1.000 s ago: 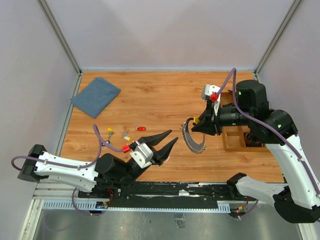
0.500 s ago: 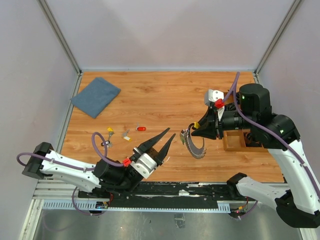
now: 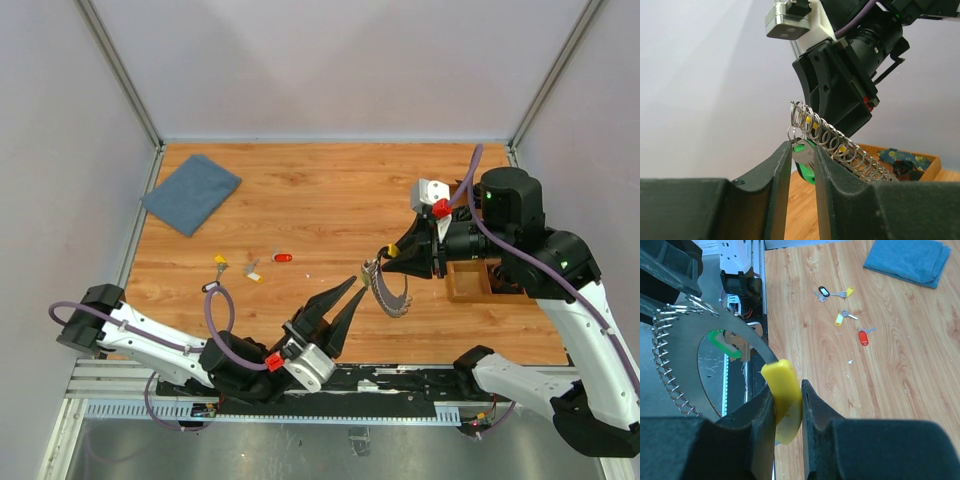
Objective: Put the keys on the keyring
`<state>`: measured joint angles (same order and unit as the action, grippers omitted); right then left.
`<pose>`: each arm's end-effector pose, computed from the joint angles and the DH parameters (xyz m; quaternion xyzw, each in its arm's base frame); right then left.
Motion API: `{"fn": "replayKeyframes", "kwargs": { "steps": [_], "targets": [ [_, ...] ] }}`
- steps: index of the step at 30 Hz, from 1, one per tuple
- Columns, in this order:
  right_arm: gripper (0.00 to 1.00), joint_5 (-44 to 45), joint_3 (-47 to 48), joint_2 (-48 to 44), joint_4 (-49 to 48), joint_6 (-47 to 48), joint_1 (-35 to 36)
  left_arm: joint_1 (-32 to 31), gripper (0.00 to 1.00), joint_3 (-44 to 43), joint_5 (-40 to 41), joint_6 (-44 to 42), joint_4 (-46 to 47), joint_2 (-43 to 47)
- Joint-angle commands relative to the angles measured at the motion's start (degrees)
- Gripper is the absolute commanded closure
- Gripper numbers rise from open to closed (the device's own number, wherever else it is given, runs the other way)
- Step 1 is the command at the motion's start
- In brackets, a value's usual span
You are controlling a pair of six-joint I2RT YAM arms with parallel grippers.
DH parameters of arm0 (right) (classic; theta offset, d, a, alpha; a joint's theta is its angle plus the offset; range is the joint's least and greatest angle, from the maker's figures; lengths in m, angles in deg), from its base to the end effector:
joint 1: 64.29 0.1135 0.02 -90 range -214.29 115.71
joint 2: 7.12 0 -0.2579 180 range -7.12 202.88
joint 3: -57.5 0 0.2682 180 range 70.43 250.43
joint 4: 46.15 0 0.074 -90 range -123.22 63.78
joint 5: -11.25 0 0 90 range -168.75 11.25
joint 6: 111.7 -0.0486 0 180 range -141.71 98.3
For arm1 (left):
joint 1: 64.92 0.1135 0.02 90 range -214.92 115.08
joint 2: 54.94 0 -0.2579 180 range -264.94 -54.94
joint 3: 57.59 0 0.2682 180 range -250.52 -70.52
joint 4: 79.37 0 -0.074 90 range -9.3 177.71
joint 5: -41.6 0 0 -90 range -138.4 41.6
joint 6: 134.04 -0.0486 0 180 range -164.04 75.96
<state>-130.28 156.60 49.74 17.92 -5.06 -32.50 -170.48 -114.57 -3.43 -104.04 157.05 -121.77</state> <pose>0.1281 0.1242 0.4710 -0.5281 0.5803 0.4234 0.4528 -0.0359 -0.2571 0.3834 0.2945 0.3954 -0.2019 0.8462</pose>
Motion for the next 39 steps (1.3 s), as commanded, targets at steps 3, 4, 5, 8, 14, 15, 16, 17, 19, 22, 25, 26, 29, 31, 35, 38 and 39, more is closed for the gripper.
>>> {"fn": "replayKeyframes", "kwargs": {
  "steps": [3,4,5,8,14,15,16,17,19,22,25,26,29,31,35,38,39],
  "targets": [
    [1.0,-3.47,-0.64,-1.42,-1.83,-0.18,0.28,-0.53,0.7,-2.64,0.2,-3.16,5.62,-0.67],
    [0.99,-3.75,-0.76,-1.49,-1.93,-0.15,0.31,-0.53,0.7,-2.81,0.14,-3.27,5.63,-0.76],
    [0.99,-4.02,-0.89,-1.56,-1.99,-0.14,0.35,-0.53,0.7,-3.06,0.04,-3.34,5.56,-0.85],
    [0.99,-4.06,-1.17,-1.83,-2.09,-0.18,0.54,-0.48,0.7,-3.84,-0.44,-3.5,5.54,-1.35],
    [0.99,-5.13,-1.79,-2.3,-2.21,0.0,0.85,-0.48,0.7,-5.22,-1.1,-5.61,7.5,-3.14],
    [0.99,-5.18,-1.8,-2.28,-2.26,-0.02,0.9,-0.52,0.7,-5.32,-1.11,-5.91,7.92,-3.42],
    [0.99,-5.24,-1.74,-2.33,-2.27,0.04,0.9,-0.5,0.7,-5.34,-1.08,-6.01,8.13,-3.54],
    [0.99,-5.17,-1.7,-2.36,-2.2,0.1,0.9,-0.52,0.7,-5.26,-0.91,-5.81,8.19,-3.45],
    [0.99,-5.16,-1.71,-2.53,-2.18,0.21,0.99,-0.53,0.71,-5.02,-0.7,-4.95,7.63,-2.91],
    [0.99,-5.04,-1.71,-2.78,-2.18,0.4,0.95,-0.52,0.71,-4.77,-0.57,-2.86,5.99,-1.7],
    [0.99,-4.95,-1.88,-3.04,-2.23,0.74,0.99,-0.47,0.7,-4.8,-1.09,0.08,3.24,-0.68],
    [0.99,-4.98,-1.95,-3.07,-2.22,0.68,0.97,-0.5,0.7,-4.9,-1.26,0.67,2.69,-0.62],
    [0.99,-5.36,-1.96,-3.08,-2.25,0.79,0.99,-0.52,0.7,-4.91,-1.46,1.56,2.41,-0.91],
    [0.99,-5.5,-1.97,-3.16,-2.34,0.79,0.98,-0.53,0.7,-4.82,-1.49,2.25,2.38,-1.09],
    [0.99,-5.64,-2.12,-3.42,-2.53,0.93,0.99,-0.68,0.71,-4.61,-1.54,4.03,2.13,-1.14],
    [0.99,-6.0,-2.21,-3.47,-2.53,0.99,0.98,-0.87,0.7,-4.33,-1.77,5.02,1.87,-1.03],
    [1.0,-6.08,-2.21,-3.43,-2.53,0.99,0.99,-0.94,0.7,-4.37,-1.81,5.29,1.73,-1.07]
  ]
}}
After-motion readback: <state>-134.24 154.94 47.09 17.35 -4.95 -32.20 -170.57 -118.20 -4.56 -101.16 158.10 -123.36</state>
